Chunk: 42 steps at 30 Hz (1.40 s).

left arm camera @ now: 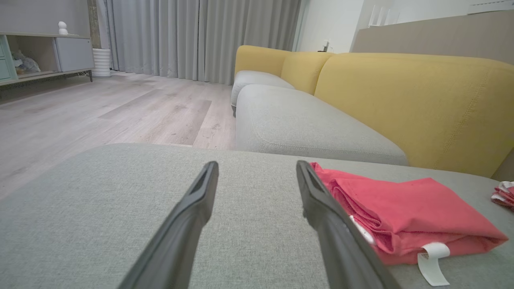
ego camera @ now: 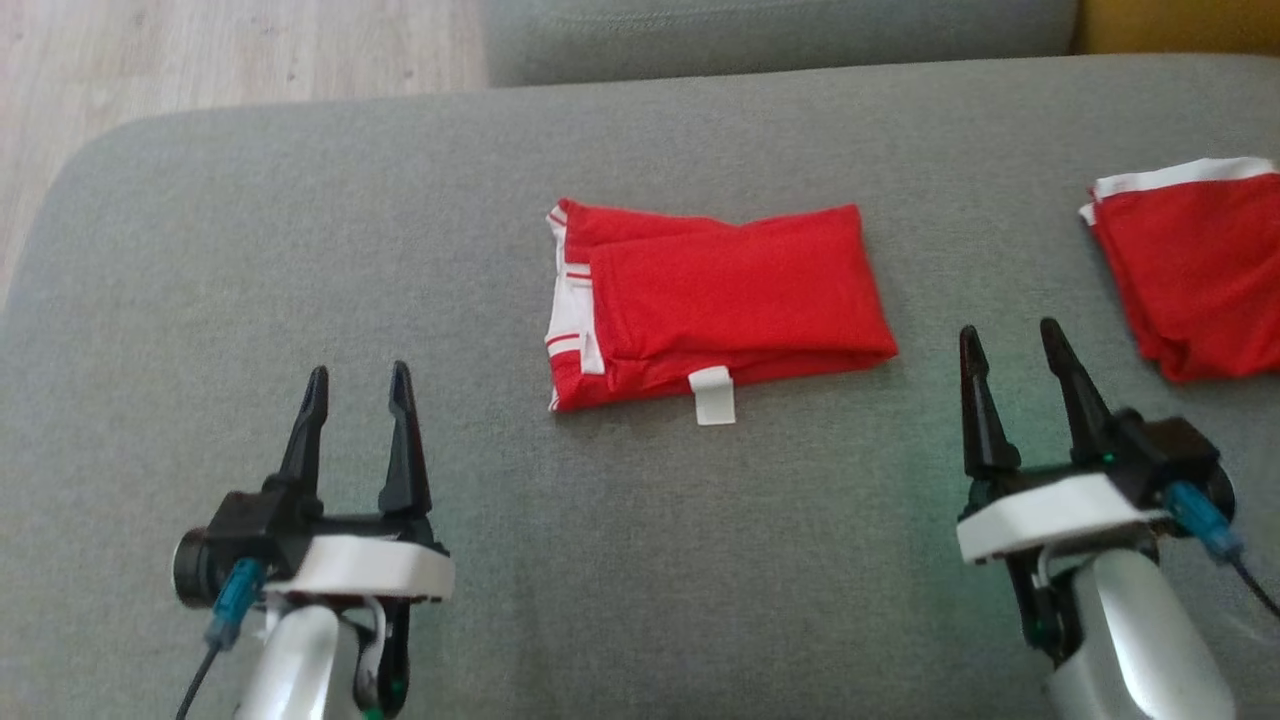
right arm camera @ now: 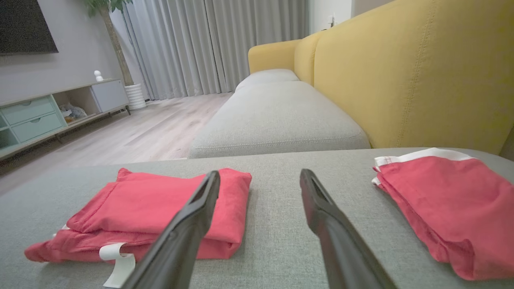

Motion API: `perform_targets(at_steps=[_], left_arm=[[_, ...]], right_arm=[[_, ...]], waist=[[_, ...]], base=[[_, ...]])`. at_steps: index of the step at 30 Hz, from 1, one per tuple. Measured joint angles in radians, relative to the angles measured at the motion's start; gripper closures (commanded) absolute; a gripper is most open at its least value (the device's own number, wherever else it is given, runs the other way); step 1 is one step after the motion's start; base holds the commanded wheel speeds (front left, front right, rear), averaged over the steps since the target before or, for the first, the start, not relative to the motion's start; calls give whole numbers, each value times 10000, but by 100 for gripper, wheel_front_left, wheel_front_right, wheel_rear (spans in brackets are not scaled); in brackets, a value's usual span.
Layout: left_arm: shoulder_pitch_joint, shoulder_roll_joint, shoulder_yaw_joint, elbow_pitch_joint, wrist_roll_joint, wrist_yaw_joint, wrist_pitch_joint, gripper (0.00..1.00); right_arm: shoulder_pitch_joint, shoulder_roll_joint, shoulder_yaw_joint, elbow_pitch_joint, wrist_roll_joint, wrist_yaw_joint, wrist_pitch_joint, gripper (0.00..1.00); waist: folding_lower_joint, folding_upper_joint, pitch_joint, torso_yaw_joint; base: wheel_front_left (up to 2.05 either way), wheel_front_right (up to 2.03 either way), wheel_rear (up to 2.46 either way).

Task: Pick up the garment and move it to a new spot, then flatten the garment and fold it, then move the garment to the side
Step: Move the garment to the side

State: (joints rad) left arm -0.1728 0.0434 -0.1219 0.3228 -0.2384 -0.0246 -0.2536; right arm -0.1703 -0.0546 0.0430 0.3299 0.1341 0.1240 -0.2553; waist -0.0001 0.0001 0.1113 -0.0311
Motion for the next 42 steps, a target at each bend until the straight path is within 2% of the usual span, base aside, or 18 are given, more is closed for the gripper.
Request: perform_targets(at_steps=[7,13,19,22,23,24,31,37,40,42], left_arm=[[-570,-6,-397,23,-151,-19,0,0],[-822,-15,-761,117,-328,73,0,0],[-1140,-15,-802,136,-347,98,0,0],[-1188,-17,-809,136,-374,159,0,0],[-1188,-17,-813,138,-433,161,0,0],[-1189,-17,-815,138,-447,173,0,0],[-1187,-17,-807,198,-435,213,0,0],[-1184,-17,-834,196,-435,201,0,0],[-1184,-15,-892,188,-435,203,0,0],[-1183,-15,-974,186,-435,215,0,0]], right_arm=[[-1376,6,-132,1250,-362,0,842,0],[-3067,-17,-600,3423,-6,2,1942,0],[-4145,-23,-355,5139,136,0,2366,0],[-4620,-100,-336,5735,-194,0,2443,0],[-4774,-123,-334,5917,-291,0,2445,47],[-4879,-130,-326,6067,-316,0,2439,100],[-4978,-69,-6,6577,-1035,2,1580,100],[-4974,-151,359,6213,-2021,2,1112,100],[-4973,-573,886,5797,-2257,2,1106,100],[-4973,-1114,1214,5492,-2261,2,1246,100]], waist=[[1,0,553,421],[3,-1,1229,1045],[3,-1,1638,1542],[2,-1,1727,1679],[2,0,1728,1705],[2,-1,1715,1717],[2,0,1443,1444],[1,0,1096,905],[1,0,950,595],[1,0,875,399]], base=[[0,0,0],[0,0,0],[0,0,0],[0,0,0],[0,0,0],[0,0,0],[0,0,0],[0,0,0],[0,0,0],[0,0,0]])
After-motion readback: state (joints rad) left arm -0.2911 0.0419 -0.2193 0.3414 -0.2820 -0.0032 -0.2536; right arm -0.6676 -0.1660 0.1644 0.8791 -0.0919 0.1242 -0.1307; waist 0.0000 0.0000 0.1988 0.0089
